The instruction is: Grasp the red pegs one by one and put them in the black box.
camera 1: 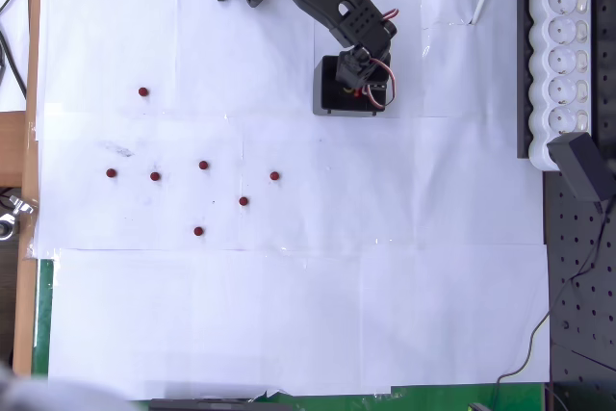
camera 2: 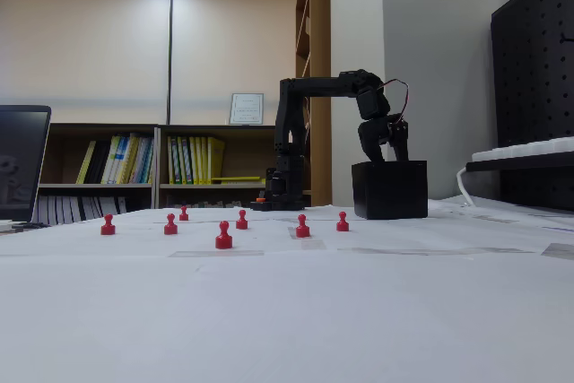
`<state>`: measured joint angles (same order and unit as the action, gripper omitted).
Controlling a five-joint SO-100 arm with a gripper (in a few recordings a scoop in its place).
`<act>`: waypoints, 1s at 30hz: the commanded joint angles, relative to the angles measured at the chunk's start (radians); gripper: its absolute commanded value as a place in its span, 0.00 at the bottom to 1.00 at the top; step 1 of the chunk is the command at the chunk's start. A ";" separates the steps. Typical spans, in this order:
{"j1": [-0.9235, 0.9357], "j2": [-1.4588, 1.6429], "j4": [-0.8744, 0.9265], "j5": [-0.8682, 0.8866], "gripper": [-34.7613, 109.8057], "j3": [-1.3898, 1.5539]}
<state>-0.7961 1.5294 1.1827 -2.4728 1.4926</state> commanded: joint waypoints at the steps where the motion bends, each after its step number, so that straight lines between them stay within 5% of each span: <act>1: 0.003 -0.109 0.021 -0.002 0.35 0.038; 8: 0.118 -0.383 0.158 0.075 0.35 0.175; 13: 0.411 -0.704 0.213 0.337 0.35 0.031; 21: 0.965 -0.976 -0.178 0.839 0.35 -0.810; 27: 1.235 -0.845 -0.462 0.974 0.35 -1.002; 30: 1.350 -0.759 -0.747 1.031 0.35 -1.129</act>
<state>0.4310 0.6918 0.6949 -1.4834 0.4096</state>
